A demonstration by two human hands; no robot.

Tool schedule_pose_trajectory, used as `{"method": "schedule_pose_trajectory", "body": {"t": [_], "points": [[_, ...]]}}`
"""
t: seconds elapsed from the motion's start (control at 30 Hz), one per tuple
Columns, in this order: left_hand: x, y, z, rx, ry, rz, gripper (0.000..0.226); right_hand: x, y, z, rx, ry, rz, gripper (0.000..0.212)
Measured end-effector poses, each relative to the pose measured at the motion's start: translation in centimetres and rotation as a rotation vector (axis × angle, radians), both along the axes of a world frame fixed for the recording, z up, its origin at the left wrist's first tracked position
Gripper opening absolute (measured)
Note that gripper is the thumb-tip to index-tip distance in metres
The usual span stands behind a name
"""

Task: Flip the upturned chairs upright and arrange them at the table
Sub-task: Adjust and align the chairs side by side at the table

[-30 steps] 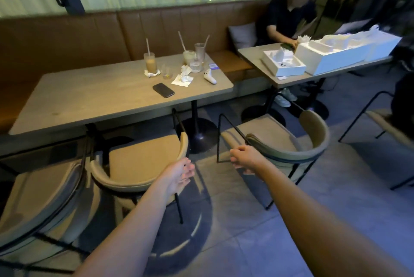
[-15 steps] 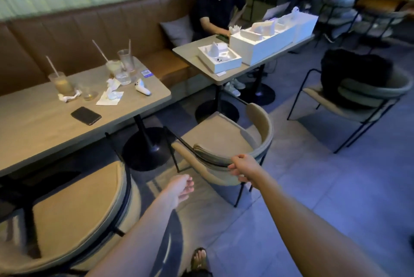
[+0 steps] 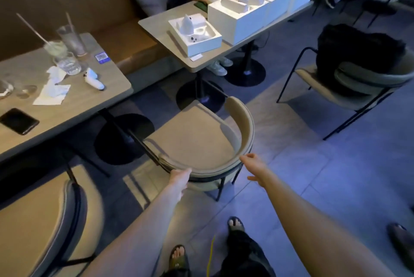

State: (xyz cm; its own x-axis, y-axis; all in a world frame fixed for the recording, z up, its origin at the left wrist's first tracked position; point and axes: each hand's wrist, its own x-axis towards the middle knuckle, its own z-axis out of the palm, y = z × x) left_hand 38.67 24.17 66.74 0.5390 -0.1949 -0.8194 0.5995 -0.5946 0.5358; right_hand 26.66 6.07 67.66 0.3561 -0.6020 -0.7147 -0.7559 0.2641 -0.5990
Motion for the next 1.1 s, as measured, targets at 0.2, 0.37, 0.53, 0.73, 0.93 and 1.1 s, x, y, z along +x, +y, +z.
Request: {"method": "schedule_pose_trajectory", "body": {"t": [0.2, 0.37, 0.53, 0.73, 0.93, 1.1], "points": [[0.2, -4.4, -3.7, 0.264, -0.091, 0.033, 0.072, 2.3, -8.5, -4.3, -0.064, 0.104, 0.248, 0.041], [-0.1, -8.3, -4.7, 0.301, -0.029, 0.263, 0.096, 4.6, -12.8, -7.0, -0.046, 0.21, 0.31, 0.079], [0.8, -10.0, -7.0, 0.328, 0.032, 0.494, 0.104, 7.1, -15.7, -10.8, -0.027, 0.207, 0.236, 0.104], [2.6, -9.8, -8.7, 0.155, 0.202, 0.876, 0.082, 9.6, -16.9, -11.8, 0.369, 0.158, -0.118, 0.036], [3.9, -8.5, -9.0, 0.017, 0.37, 0.851, 0.04, 11.1, -16.5, -13.3, 0.344, 0.249, -0.115, 0.029], [4.8, -6.5, -8.6, 0.013, 0.321, 0.822, 0.04, 11.7, -14.1, -11.5, 0.319, 0.274, -0.072, 0.01]]}}
